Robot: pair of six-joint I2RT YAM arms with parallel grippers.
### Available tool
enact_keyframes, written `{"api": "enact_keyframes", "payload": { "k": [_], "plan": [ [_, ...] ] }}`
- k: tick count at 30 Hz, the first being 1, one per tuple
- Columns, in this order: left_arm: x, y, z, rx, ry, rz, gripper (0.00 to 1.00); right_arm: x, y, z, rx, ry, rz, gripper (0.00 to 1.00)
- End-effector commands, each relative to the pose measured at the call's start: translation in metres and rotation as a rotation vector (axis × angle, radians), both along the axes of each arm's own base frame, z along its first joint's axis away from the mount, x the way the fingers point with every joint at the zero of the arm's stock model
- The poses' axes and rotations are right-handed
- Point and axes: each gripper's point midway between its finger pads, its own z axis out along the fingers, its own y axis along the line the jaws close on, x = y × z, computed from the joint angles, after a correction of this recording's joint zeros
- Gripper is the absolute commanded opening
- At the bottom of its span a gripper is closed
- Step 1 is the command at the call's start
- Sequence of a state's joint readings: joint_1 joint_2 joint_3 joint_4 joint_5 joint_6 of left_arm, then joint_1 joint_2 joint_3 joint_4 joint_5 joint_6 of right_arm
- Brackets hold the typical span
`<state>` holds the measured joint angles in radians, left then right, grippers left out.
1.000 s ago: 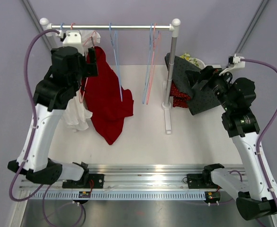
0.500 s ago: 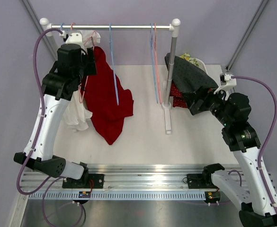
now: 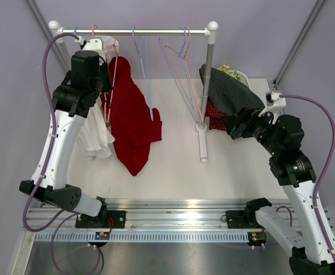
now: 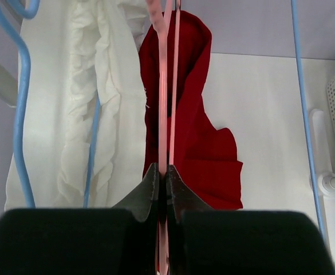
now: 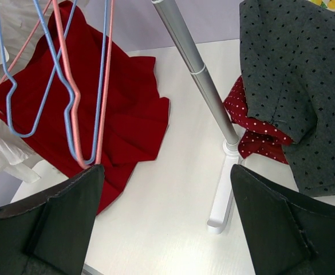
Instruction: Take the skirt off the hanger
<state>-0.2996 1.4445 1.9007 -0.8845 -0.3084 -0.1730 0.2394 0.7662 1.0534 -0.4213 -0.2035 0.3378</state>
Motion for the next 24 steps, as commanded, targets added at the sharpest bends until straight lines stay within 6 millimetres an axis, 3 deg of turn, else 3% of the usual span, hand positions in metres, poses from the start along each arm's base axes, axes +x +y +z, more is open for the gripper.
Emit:
{"api": "enact_keyframes", "payload": {
  "k": [1,5,6,8,9,10,14,18,20,21,22,23,24],
  "plan": [
    [0.009,-0.01,0.032,-0.039,-0.086,-0.046,0.0,-0.008,0.001,0.01,-0.005,-0.037,0.018,1.0],
    [0.001,-0.01,0.057,-0.056,-0.131,-0.055,0.0,-0.01,0.0,0.018,-0.007,-0.054,0.018,0.99],
    [-0.007,-0.008,0.081,-0.073,-0.183,-0.058,0.0,-0.01,0.001,0.021,-0.008,-0.063,0.024,0.99],
    [-0.013,-0.009,0.093,-0.076,-0.193,-0.07,0.0,-0.014,0.006,0.038,-0.009,-0.115,0.063,0.99],
    [-0.022,-0.008,0.116,-0.095,-0.246,-0.084,0.0,-0.017,0.009,0.046,-0.005,-0.141,0.089,0.99],
    [-0.026,-0.009,0.12,-0.101,-0.253,-0.093,0.0,-0.02,0.014,0.06,-0.001,-0.178,0.119,1.0],
    [-0.048,-0.011,0.147,-0.146,-0.323,-0.131,0.0,-0.042,0.051,0.11,0.053,-0.31,0.386,0.99],
    [-0.062,-0.014,0.156,-0.174,-0.349,-0.164,0.0,-0.049,0.091,0.145,0.068,-0.347,0.563,0.99],
    [-0.067,-0.016,0.158,-0.182,-0.356,-0.18,0.0,-0.043,0.104,0.148,0.022,-0.358,0.547,1.0],
    [-0.073,-0.016,0.162,-0.188,-0.373,-0.188,0.0,-0.043,0.129,0.141,0.004,-0.329,0.604,0.99],
    [-0.075,-0.016,0.166,-0.192,-0.39,-0.19,0.0,-0.042,0.134,0.159,-0.02,-0.378,0.582,0.99],
    [-0.074,-0.016,0.163,-0.191,-0.386,-0.189,0.0,-0.042,0.145,0.155,-0.041,-0.352,0.592,0.99],
    [-0.077,-0.015,0.165,-0.193,-0.394,-0.19,0.0,-0.053,0.174,0.16,-0.047,-0.355,0.66,1.0]
  ]
}}
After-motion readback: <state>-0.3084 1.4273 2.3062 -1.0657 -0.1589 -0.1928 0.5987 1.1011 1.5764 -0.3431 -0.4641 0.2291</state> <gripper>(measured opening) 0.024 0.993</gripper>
